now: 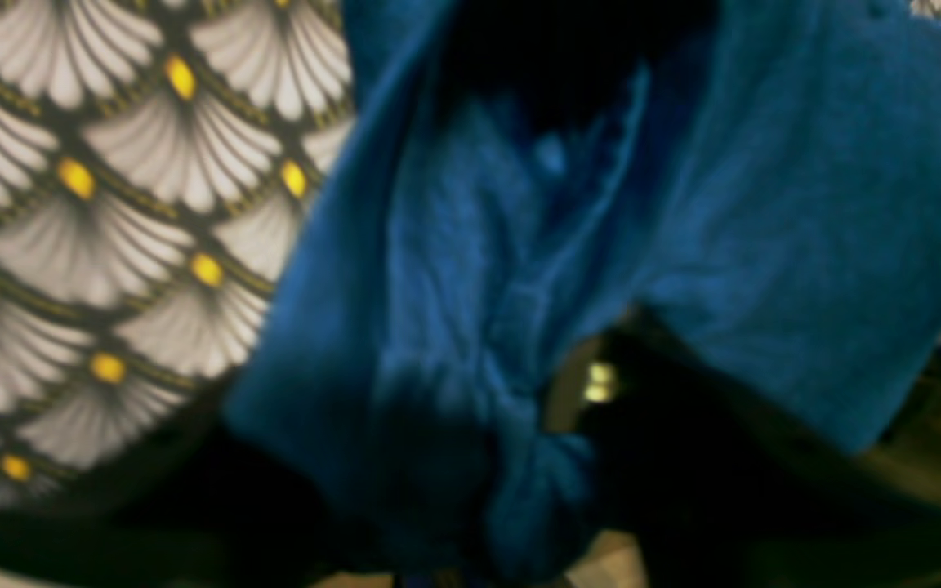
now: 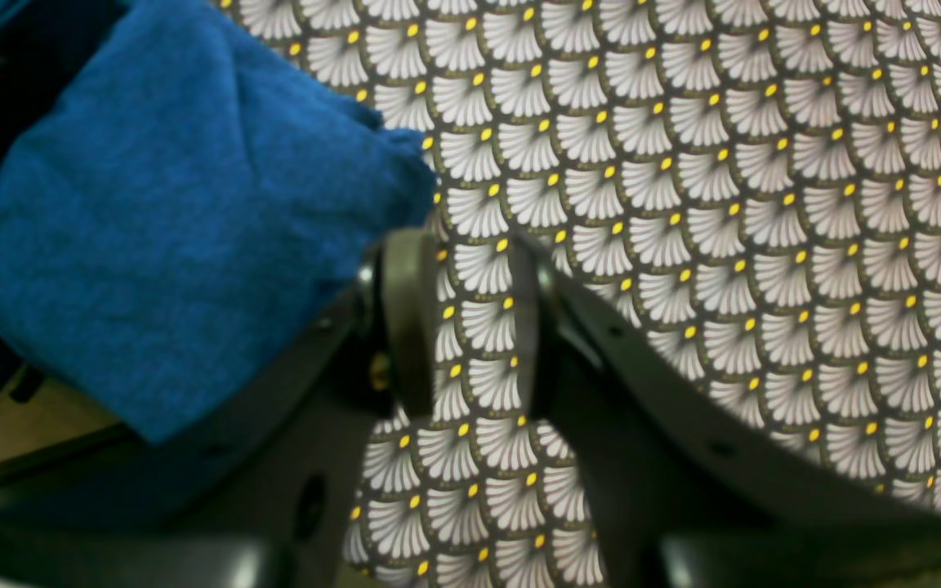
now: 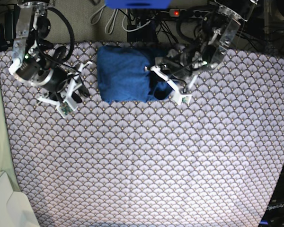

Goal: Fold the T-shirt properly

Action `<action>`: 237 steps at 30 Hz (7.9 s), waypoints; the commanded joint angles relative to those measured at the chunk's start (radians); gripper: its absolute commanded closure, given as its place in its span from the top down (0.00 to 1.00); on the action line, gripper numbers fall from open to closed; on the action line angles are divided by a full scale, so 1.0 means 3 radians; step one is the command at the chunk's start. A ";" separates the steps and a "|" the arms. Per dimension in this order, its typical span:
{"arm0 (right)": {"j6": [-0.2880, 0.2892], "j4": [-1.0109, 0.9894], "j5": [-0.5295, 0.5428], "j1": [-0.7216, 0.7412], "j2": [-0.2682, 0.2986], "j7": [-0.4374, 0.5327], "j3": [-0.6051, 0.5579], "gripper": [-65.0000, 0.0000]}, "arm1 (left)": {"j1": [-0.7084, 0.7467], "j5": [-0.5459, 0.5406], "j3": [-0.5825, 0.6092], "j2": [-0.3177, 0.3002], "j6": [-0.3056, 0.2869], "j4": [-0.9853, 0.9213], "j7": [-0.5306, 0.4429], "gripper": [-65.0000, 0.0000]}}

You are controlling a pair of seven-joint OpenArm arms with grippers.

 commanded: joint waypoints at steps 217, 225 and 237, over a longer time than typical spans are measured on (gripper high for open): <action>0.0012 -0.0568 0.0039 -0.0122 -0.0194 0.0735 -0.0566 0.00 | 0.1360 0.3041 -0.3441 0.0140 -0.1891 0.0851 0.0192 0.01; 0.0012 -0.0159 0.0039 -0.0106 -0.0215 0.0715 -0.0561 0.00 | 0.1324 0.3036 -0.3072 -0.0131 -0.1891 0.0585 0.0186 0.01; 0.0012 0.0036 0.0034 -0.0879 -0.0225 0.0740 0.0508 0.00 | 0.1416 0.3031 -0.2546 -0.0407 -0.1896 -0.0003 -0.0095 0.01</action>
